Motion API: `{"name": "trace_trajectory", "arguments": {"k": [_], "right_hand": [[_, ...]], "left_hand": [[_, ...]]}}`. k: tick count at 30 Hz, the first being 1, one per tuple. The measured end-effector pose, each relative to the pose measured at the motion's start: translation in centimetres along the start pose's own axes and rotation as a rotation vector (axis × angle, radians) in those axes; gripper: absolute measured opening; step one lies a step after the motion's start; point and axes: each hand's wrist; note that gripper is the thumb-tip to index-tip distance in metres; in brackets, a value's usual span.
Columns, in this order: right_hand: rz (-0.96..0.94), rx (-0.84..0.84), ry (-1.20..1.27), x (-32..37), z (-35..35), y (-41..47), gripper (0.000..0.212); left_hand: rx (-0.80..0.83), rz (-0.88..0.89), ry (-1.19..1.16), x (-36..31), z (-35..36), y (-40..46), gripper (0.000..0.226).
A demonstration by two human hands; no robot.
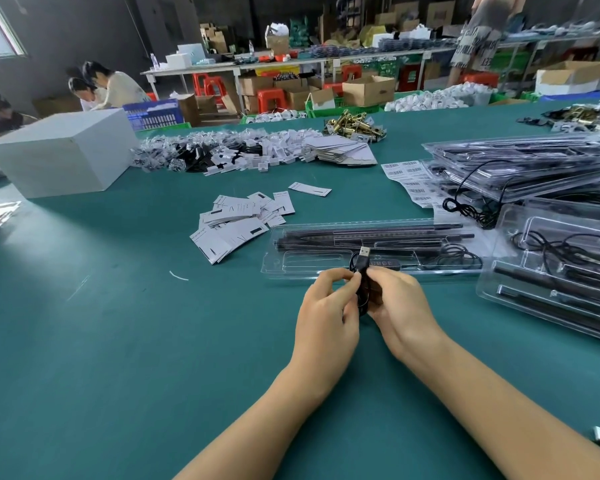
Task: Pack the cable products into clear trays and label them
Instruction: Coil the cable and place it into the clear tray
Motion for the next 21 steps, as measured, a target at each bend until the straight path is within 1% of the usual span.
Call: {"name": "trace_trajectory", "arguments": {"k": [2,4,6,10,11,14,16,18,21], "right_hand": [[0.000,0.024,0.008,0.1,0.0,0.0,0.020],[-0.030,0.064,-0.056,-0.1,-0.1,0.0,0.025],[-0.030,0.070,-0.069,-0.1,-0.2,0.0,0.020],[0.032,0.036,0.044,0.3,-0.6,0.3,0.013],[0.025,0.029,0.032,0.3,-0.7,0.4,0.013],[-0.049,0.015,-0.108,0.1,-0.7,0.4,0.018],[-0.072,0.010,-0.133,0.3,-0.7,0.5,0.019],[-0.064,0.001,-0.093,0.9,-0.9,0.7,0.016],[-0.004,-0.050,0.033,2.2,-1.5,1.3,0.012]], "left_hand": [[-0.006,0.010,0.011,0.0,-0.1,0.1,0.036],[-0.019,0.022,0.010,0.0,-0.1,0.1,0.036],[-0.033,0.025,-0.004,-0.1,-0.1,0.1,0.035],[-0.043,-0.017,-0.066,0.1,-0.1,0.4,0.030],[-0.040,-0.028,-0.092,0.1,-0.1,0.4,0.030],[-0.004,-0.043,-0.160,0.2,-0.2,0.5,0.028],[-0.005,-0.051,-0.204,0.3,-0.5,0.7,0.024],[-0.071,-0.073,-0.210,0.6,-0.9,1.2,0.023],[-0.170,-0.198,-0.122,2.2,-2.2,2.5,0.026]]}}
Point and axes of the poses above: each hand's wrist, its own y-axis towards the middle knuckle, its own z-axis out of the palm, x = y × z, and after that the axes turned 6 degrees about -z, right-handed
